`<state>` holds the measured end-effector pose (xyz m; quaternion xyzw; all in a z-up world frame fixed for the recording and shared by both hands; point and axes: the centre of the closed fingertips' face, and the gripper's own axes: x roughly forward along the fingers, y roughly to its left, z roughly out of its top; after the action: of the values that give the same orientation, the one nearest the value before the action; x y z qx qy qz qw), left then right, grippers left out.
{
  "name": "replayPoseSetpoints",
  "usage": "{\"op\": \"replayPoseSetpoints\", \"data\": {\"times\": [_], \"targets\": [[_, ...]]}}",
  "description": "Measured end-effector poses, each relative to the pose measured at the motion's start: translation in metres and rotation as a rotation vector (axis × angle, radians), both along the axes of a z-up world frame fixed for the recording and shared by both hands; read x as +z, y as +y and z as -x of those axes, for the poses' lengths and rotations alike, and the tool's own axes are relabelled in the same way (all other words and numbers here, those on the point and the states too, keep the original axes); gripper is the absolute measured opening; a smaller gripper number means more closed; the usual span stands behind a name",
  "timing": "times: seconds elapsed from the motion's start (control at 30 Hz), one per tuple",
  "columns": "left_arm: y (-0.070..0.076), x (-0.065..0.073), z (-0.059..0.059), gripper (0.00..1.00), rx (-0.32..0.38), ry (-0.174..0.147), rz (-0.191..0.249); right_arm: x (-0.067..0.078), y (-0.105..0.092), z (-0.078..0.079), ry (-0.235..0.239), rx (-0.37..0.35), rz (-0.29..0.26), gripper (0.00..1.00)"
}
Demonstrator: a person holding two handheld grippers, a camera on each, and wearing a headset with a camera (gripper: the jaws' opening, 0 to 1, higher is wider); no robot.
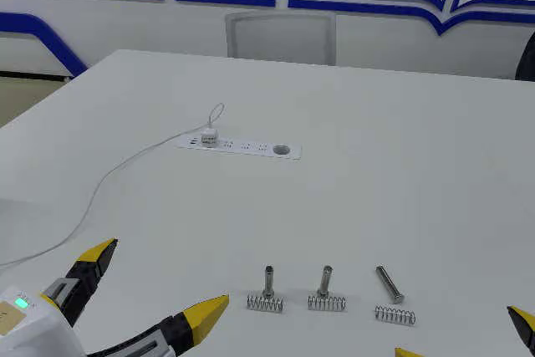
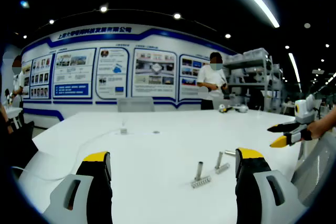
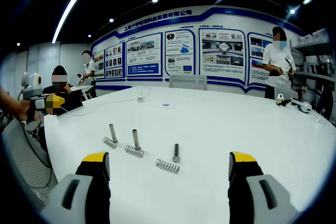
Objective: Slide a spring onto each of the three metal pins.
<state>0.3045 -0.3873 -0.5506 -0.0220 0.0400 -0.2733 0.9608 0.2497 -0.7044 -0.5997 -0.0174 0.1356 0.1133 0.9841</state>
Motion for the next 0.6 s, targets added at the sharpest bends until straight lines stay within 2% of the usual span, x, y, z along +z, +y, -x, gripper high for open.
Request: {"op": "replayPoseSetpoints", "data": {"times": [0.13, 0.27, 0.4, 0.6], "targets": [[0.001, -0.003, -0.001, 1.00, 0.004, 0.014, 0.003, 0.000, -0.002, 0.001, 0.002, -0.014, 0.000, 0.95], [0.001, -0.002, 0.000, 1.00, 0.002, 0.018, 0.004, -0.007, 0.005, 0.001, 0.029, 0.018, 0.030, 0.95], [0.002, -0.007, -0.001, 1.00, 0.010, 0.039, 0.005, -0.005, 0.009, 0.002, 0.021, 0.036, 0.037, 0.95], [0.002, -0.008, -0.001, 1.00, 0.008, 0.041, 0.005, -0.005, 0.007, 0.002, 0.023, 0.029, 0.027, 0.95]]}}
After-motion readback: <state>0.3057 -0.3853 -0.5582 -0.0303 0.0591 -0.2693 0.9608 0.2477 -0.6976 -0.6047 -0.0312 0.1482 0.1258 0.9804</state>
